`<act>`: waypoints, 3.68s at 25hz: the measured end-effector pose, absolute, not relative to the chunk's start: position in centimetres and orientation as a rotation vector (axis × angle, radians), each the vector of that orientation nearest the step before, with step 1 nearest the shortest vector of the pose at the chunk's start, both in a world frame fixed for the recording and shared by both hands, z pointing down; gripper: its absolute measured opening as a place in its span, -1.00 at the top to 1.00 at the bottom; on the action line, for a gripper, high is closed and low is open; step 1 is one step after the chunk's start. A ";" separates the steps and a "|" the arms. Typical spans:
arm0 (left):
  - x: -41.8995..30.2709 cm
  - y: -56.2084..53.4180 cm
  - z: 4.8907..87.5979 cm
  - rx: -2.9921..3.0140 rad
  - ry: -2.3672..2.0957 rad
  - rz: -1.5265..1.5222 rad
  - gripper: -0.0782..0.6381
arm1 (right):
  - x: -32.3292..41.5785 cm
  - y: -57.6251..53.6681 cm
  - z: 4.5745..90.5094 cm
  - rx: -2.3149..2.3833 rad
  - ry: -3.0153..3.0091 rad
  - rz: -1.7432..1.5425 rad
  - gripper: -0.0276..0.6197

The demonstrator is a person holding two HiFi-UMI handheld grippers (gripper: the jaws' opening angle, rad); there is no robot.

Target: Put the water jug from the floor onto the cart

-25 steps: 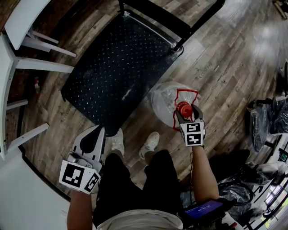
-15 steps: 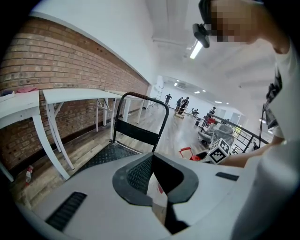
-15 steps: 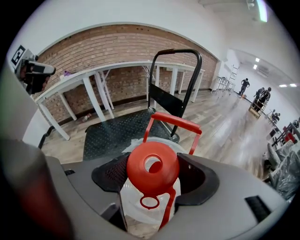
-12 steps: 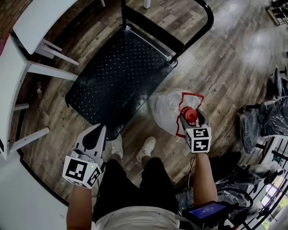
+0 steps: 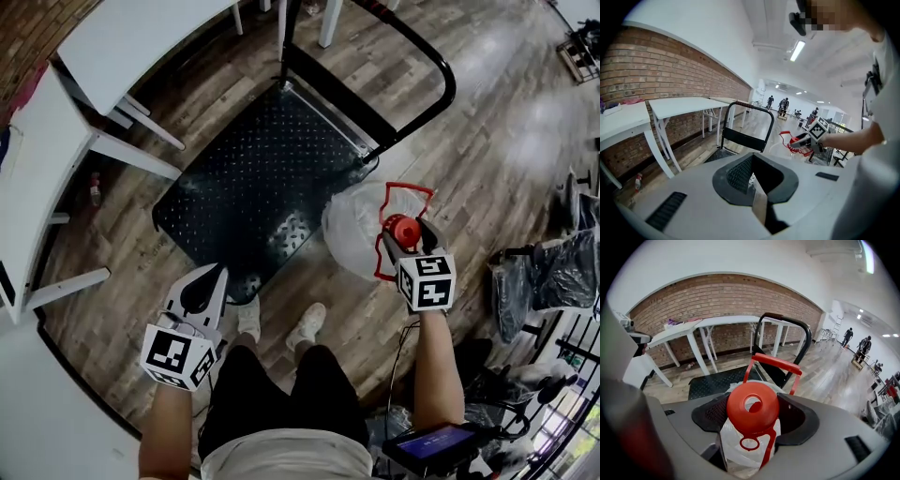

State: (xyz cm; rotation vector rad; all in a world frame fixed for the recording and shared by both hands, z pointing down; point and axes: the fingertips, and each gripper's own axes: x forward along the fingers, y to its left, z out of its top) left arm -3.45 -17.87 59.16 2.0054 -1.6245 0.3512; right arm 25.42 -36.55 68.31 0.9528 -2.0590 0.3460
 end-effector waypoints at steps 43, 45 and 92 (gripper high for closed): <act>-16.1 -6.4 61.3 1.669 -1.842 0.254 0.78 | 7.5 -51.5 69.5 1.018 -2.195 0.304 -0.05; -16.0 -6.5 61.1 1.680 -1.839 0.242 0.78 | 7.3 -50.7 65.9 1.051 -2.262 0.272 -0.05; -0.1 -2.4 34.1 2.714 -1.258 0.077 0.78 | 24.6 1.8 32.3 1.930 -2.403 -0.005 0.90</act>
